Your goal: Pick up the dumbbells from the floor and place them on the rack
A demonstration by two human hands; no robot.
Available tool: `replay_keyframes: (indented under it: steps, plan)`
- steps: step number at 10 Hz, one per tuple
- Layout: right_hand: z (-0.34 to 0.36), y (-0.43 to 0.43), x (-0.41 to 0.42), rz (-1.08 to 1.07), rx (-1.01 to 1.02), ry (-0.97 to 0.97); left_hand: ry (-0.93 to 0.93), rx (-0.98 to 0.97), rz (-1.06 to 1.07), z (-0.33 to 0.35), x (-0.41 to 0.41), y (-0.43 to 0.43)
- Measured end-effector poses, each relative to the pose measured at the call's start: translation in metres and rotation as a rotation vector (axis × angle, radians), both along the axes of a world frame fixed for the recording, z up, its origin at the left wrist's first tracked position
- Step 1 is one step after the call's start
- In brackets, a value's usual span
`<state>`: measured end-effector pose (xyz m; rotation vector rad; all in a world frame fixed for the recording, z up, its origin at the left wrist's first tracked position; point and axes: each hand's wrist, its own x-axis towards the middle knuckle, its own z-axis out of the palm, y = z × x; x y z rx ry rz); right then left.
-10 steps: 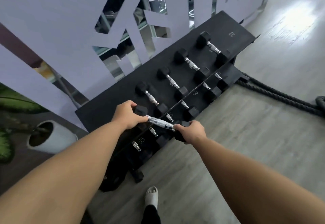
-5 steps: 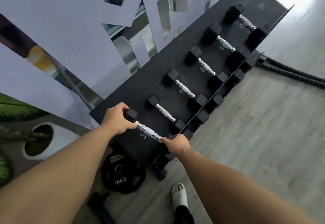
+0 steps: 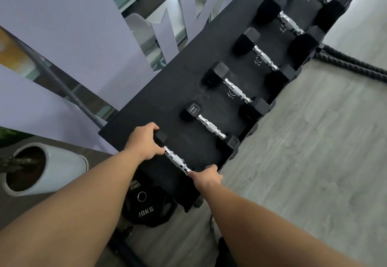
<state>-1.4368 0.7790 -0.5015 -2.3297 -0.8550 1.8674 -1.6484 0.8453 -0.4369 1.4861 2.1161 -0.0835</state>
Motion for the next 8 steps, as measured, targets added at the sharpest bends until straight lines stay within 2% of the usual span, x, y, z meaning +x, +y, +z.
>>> replay_keyframes:
  steps: [1, 3, 4, 5, 7, 8]
  plan:
    - [-0.007, -0.005, 0.003, -0.072, -0.007, -0.069, -0.018, -0.009, -0.007, -0.023, 0.008, -0.006]
    - [-0.010, 0.000, 0.007, -0.022, 0.032, -0.119, 0.067, 0.009, -0.045, -0.033, 0.014, -0.006]
    - [-0.008, 0.005, 0.010, 0.087, 0.074, -0.127, 0.088, -0.010, -0.082, -0.029, 0.014, -0.004]
    - [-0.001, 0.014, 0.017, 0.291, 0.212, -0.144, 0.064, -0.024, -0.042, -0.022, 0.013, -0.006]
    - [0.022, 0.031, 0.029, 0.720, 0.358, -0.174, 0.063, -0.129, 0.004, -0.002, 0.013, -0.023]
    - [0.030, 0.035, 0.034, 0.795, 0.388, -0.198, 0.056, -0.201, 0.007, 0.006, 0.014, -0.032]
